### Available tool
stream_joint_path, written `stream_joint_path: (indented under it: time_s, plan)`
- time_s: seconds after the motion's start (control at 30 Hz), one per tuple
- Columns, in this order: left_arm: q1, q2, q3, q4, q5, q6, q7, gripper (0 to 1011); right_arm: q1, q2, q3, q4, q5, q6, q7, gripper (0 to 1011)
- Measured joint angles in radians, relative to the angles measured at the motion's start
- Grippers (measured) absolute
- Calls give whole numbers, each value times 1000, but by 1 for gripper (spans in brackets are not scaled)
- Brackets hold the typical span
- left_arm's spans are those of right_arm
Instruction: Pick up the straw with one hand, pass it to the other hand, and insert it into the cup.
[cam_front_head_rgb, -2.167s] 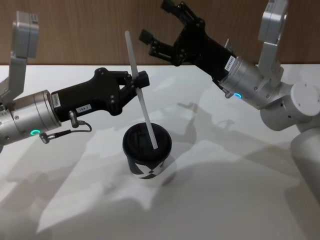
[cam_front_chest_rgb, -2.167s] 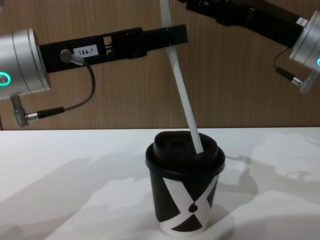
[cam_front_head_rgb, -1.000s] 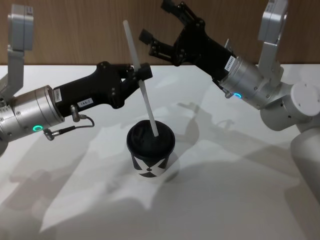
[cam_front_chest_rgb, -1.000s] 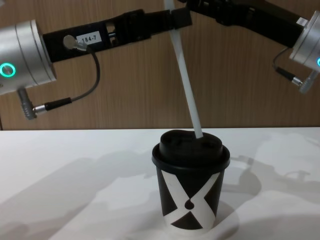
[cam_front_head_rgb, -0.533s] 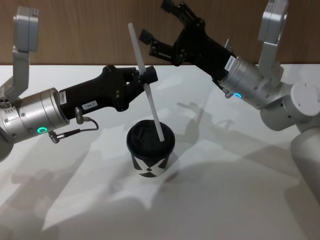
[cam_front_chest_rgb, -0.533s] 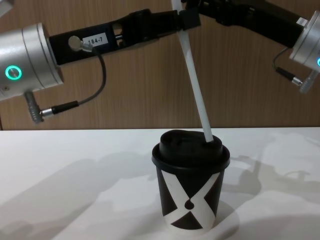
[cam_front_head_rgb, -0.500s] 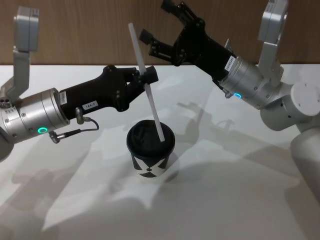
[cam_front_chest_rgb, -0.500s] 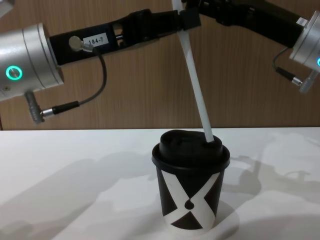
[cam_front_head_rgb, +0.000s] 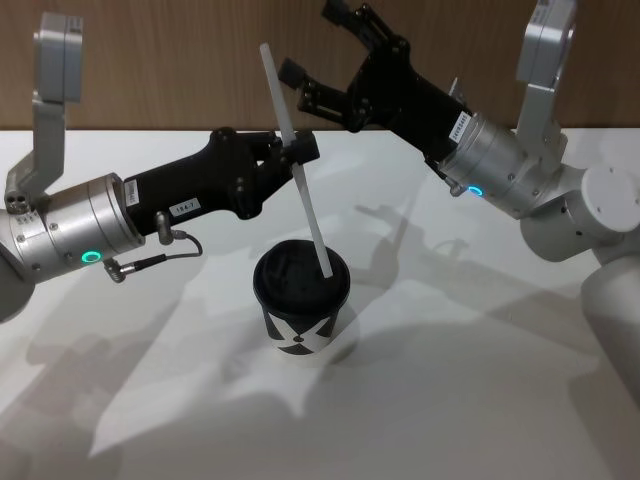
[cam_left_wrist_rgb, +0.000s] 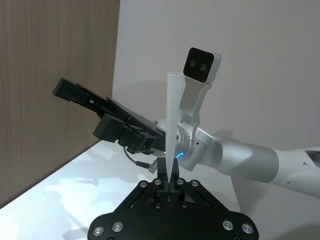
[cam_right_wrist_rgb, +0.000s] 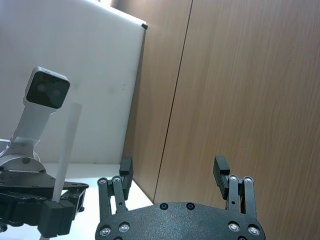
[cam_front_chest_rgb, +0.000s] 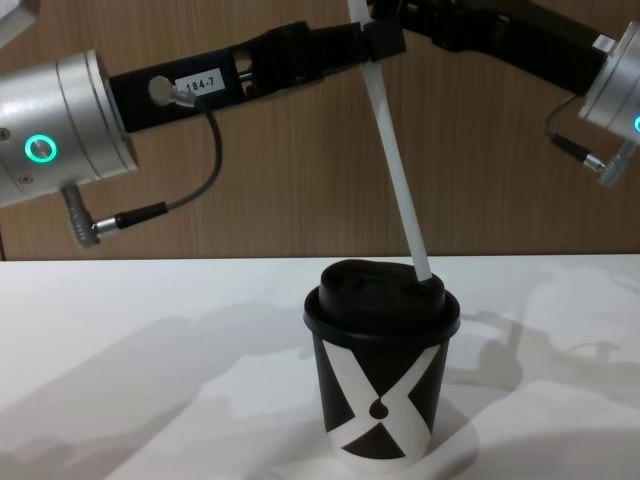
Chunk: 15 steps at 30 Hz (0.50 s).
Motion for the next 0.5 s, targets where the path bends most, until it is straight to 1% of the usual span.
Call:
stream_joint_path:
  time_s: [0.5]
  plan:
    - [-10, -13, 8, 18, 25, -15, -5, 4, 0, 0, 0, 0, 0, 0, 0, 1001]
